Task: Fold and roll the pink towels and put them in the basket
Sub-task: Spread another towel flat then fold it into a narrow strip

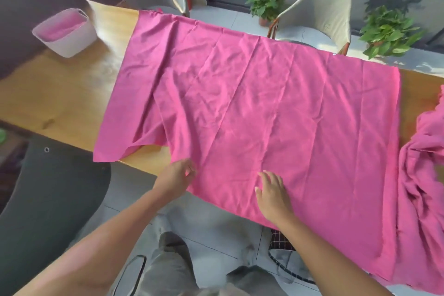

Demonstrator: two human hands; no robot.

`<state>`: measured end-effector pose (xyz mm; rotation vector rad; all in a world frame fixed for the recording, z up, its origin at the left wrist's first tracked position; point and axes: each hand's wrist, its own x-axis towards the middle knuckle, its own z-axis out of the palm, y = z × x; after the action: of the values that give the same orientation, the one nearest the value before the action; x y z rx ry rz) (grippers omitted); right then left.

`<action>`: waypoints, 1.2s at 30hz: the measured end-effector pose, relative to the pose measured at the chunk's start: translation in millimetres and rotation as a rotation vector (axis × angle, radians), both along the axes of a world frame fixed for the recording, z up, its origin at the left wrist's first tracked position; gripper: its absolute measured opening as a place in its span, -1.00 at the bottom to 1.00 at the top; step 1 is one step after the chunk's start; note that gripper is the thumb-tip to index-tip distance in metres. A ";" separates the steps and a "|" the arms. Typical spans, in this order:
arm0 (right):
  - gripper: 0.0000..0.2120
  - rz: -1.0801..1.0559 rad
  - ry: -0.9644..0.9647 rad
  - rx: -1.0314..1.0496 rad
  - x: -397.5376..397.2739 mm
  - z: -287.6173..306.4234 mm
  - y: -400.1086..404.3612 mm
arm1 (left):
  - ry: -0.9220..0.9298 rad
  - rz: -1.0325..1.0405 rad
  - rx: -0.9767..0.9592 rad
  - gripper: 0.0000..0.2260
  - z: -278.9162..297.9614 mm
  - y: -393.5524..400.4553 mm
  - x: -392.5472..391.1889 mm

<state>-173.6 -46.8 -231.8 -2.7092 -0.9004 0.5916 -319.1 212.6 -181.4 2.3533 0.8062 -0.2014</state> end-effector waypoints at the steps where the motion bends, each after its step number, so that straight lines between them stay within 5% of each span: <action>1: -0.55 0.024 0.001 0.014 -0.9 2.9 20.3 | -0.016 0.047 -0.004 -0.93 0.4 22.7 -6.1; 11: -0.58 0.107 -0.014 0.053 -49.5 17.9 246.4 | 0.061 0.382 0.092 -0.81 -19.3 254.5 -78.9; 17: -0.54 0.136 -0.073 -0.038 -86.2 12.7 338.1 | 0.326 0.577 -0.085 -0.32 -38.9 302.1 -98.0; 22: -0.54 0.170 -0.085 -0.083 -113.9 7.3 379.9 | 0.219 0.563 -0.175 -0.66 -52.1 310.9 -111.2; 27: -0.52 0.221 -0.062 -0.150 -126.4 6.8 401.1 | 0.094 0.545 -0.275 -0.80 -48.4 326.0 -120.1; 36: -0.46 0.236 0.010 -0.121 -128.3 17.2 443.0 | 0.028 0.295 0.113 -0.81 -40.4 455.0 -172.4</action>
<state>-301.9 396.2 -214.6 -2.7217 -1.2297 0.7266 -491.6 667.6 -221.8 2.3034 1.1923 -0.0652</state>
